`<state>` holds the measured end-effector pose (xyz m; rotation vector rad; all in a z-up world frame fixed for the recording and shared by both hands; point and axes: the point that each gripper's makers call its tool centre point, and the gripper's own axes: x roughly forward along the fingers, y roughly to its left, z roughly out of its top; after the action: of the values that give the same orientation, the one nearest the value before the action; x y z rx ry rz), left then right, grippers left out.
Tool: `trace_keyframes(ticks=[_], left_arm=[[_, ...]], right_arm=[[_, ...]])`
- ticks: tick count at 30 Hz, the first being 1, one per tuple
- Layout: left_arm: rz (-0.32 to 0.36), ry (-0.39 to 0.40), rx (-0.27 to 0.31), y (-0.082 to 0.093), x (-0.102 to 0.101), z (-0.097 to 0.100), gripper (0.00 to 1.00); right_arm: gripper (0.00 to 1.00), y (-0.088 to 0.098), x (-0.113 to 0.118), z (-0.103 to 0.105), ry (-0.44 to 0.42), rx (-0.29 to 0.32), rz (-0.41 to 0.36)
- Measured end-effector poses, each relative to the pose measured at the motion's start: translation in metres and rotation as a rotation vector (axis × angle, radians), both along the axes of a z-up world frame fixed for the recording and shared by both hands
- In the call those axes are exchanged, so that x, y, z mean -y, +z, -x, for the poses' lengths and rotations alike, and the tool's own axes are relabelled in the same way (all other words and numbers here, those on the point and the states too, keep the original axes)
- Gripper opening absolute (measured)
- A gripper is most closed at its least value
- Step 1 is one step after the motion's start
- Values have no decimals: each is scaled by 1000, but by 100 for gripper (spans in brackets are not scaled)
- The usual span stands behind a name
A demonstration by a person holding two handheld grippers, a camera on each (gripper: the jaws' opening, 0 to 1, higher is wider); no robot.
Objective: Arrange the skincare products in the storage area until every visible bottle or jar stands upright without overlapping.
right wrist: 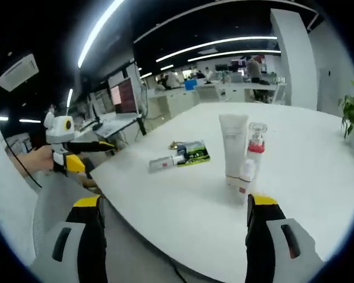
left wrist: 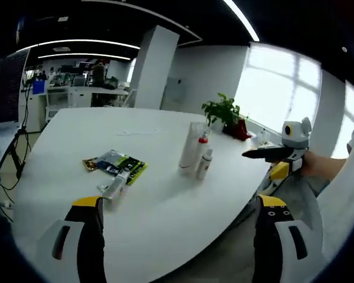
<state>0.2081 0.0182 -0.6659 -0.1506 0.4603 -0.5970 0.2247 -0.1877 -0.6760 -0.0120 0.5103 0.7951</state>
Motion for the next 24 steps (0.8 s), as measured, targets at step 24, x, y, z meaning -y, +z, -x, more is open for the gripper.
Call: trace_keyframes(ticks=[24], left_arm=[[-72, -29, -92, -26, 3, -19, 95]], right_arm=[[100, -11, -4, 3, 15, -73, -15]])
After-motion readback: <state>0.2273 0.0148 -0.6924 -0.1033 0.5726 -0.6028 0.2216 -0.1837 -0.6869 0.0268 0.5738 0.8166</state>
